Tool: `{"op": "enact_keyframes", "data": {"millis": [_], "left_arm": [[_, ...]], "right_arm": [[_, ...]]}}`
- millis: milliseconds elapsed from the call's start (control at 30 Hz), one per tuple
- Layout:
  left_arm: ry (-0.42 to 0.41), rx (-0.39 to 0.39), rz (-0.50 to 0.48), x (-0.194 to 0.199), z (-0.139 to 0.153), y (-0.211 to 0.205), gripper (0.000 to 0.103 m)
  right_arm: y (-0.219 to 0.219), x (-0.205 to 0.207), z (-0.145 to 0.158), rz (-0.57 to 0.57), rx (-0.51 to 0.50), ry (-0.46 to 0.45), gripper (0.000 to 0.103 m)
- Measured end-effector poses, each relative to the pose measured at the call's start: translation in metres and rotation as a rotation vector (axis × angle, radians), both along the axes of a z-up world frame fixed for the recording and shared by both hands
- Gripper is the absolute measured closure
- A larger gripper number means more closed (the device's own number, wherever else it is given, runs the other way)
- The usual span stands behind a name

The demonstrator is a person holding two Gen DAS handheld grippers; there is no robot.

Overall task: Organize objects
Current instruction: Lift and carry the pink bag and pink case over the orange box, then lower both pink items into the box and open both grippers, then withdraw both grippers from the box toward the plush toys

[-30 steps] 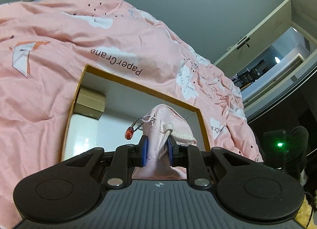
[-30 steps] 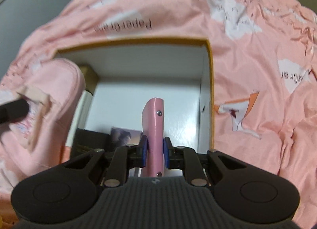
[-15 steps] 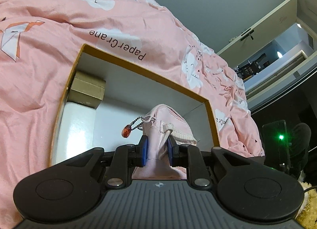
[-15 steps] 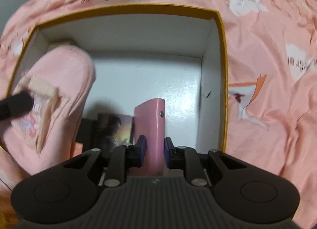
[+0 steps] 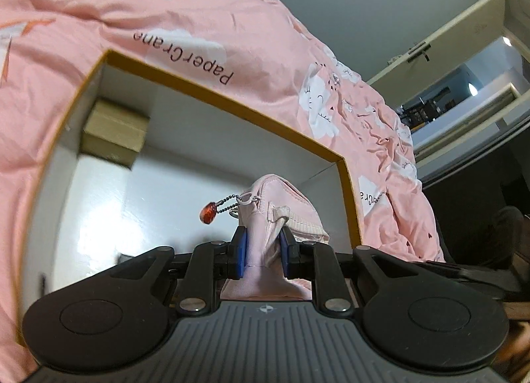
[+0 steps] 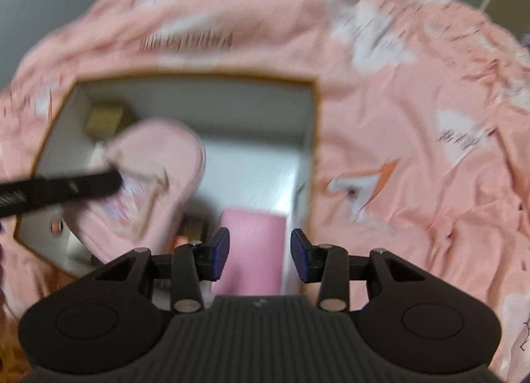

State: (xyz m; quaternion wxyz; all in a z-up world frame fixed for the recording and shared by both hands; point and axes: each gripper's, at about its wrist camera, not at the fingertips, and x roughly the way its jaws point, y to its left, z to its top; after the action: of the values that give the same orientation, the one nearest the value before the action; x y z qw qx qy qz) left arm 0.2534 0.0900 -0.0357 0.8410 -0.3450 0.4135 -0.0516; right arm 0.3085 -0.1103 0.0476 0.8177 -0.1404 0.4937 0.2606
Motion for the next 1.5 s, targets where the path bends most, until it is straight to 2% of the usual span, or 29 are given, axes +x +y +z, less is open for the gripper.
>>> {"op": "enact_keyframes", "data": {"millis": [133, 233, 400, 500, 767, 1000, 1100, 1167, 1300, 1433, 1500], "left_arm": [[0.045, -0.059, 0.038, 0.005, -0.014, -0.019, 0.081], [0.077, -0.037, 0.057, 0.012, -0.024, -0.035, 0.081], [0.134, -0.053, 0.080, 0.020, -0.040, -0.052, 0.081], [0.157, -0.016, 0.068, 0.023, -0.043, -0.063, 0.080], [0.221, 0.050, -0.001, 0.029, -0.050, -0.078, 0.079], [0.265, 0.132, -0.075, 0.033, -0.053, -0.088, 0.072], [0.247, 0.158, -0.085, 0.029, -0.046, -0.090, 0.072], [0.206, 0.189, -0.096, 0.022, -0.037, -0.091, 0.070], [0.086, 0.227, -0.132, -0.006, -0.002, -0.091, 0.070], [-0.042, 0.324, -0.178, -0.047, 0.037, -0.086, 0.070], [-0.078, 0.353, -0.165, -0.072, 0.053, -0.077, 0.070]], "right_arm": [[-0.033, 0.002, 0.003, -0.111, 0.179, 0.005, 0.059], [-0.050, 0.005, -0.006, -0.177, 0.248, -0.016, 0.059], [-0.065, 0.002, -0.031, -0.232, 0.387, 0.084, 0.059], [-0.068, -0.002, -0.037, -0.241, 0.373, 0.055, 0.059], [-0.085, 0.001, -0.055, -0.268, 0.406, 0.113, 0.059], [-0.089, -0.002, -0.063, -0.266, 0.403, 0.137, 0.058], [-0.091, -0.005, -0.061, -0.263, 0.407, 0.133, 0.058], [-0.093, -0.009, -0.056, -0.261, 0.422, 0.120, 0.056], [-0.098, -0.025, -0.040, -0.246, 0.445, 0.058, 0.053], [-0.105, -0.052, -0.019, -0.214, 0.516, -0.008, 0.053], [-0.106, -0.070, -0.009, -0.173, 0.540, -0.043, 0.053]]}}
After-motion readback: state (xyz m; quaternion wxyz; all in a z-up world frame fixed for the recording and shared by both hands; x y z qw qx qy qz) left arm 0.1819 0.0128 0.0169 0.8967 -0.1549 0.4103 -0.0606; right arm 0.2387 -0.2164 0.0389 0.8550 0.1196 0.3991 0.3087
